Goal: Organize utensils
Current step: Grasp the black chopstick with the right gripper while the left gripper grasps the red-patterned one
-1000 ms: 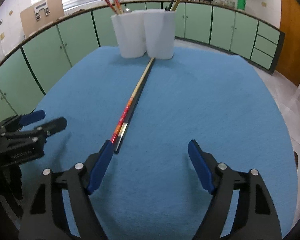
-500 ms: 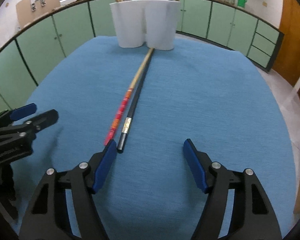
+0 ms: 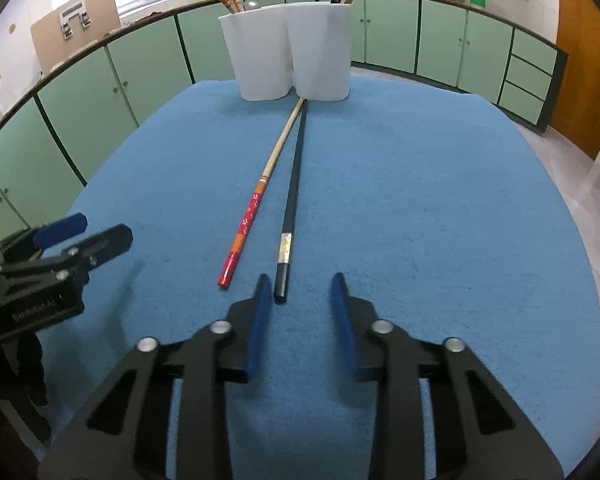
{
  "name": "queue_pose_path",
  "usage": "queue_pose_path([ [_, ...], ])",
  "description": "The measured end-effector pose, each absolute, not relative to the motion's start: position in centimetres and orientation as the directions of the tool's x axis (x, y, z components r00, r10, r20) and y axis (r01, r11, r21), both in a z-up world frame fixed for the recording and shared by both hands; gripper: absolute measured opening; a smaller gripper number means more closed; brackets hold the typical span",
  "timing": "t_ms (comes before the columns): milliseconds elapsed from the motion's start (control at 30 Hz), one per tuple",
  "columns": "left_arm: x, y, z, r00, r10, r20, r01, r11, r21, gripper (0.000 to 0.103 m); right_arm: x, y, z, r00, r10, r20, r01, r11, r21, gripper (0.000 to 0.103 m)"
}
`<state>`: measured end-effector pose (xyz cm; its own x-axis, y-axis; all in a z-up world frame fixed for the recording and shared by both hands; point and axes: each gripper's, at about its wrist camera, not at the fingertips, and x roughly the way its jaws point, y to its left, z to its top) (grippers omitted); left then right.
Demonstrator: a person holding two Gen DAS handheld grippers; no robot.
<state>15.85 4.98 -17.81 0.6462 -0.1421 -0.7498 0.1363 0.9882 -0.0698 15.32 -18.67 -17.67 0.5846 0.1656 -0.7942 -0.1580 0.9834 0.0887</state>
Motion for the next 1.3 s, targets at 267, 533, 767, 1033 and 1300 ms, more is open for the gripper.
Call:
queue_pose_path([
  [267, 16.0, 3.6, -17.4, 0.643, -0.174, -0.746, 0.166, 0.982, -0.085, 0.083, 15.3, -18.8, -17.7, 0.577, 0.183, -0.796, -0.171, 0.98, 0.101, 0.006],
  [533, 15.8, -0.1, -17.4, 0.615, -0.246, -0.749, 0.224, 0.966, -0.133, 0.08, 14.5, -21.9, -17.4, 0.595, 0.111, -0.796, -0.09, 0.993, 0.071, 0.006],
  [767, 16.0, -2.9, -18.6, 0.59, -0.232, -0.773, 0.24, 0.965, -0.106, 0.071, 14.4, -25.1, -17.6, 0.603, 0.085, -0.793, -0.026, 0.996, 0.088, 0.006],
  [1033, 16.4, -4.2, -18.7, 0.6, -0.199, -0.775, 0.24, 0.969, -0.062, 0.042, 14.7, -25.9, -17.7, 0.61, 0.107, -0.785, -0.022, 0.993, 0.117, 0.007],
  [1300, 16.2, -5.1, -18.8, 0.599, -0.201, -0.775, 0.259, 0.965, -0.049, 0.008, 14.9, -25.9, -17.9, 0.613, 0.132, -0.779, -0.031, 0.989, 0.143, 0.006],
])
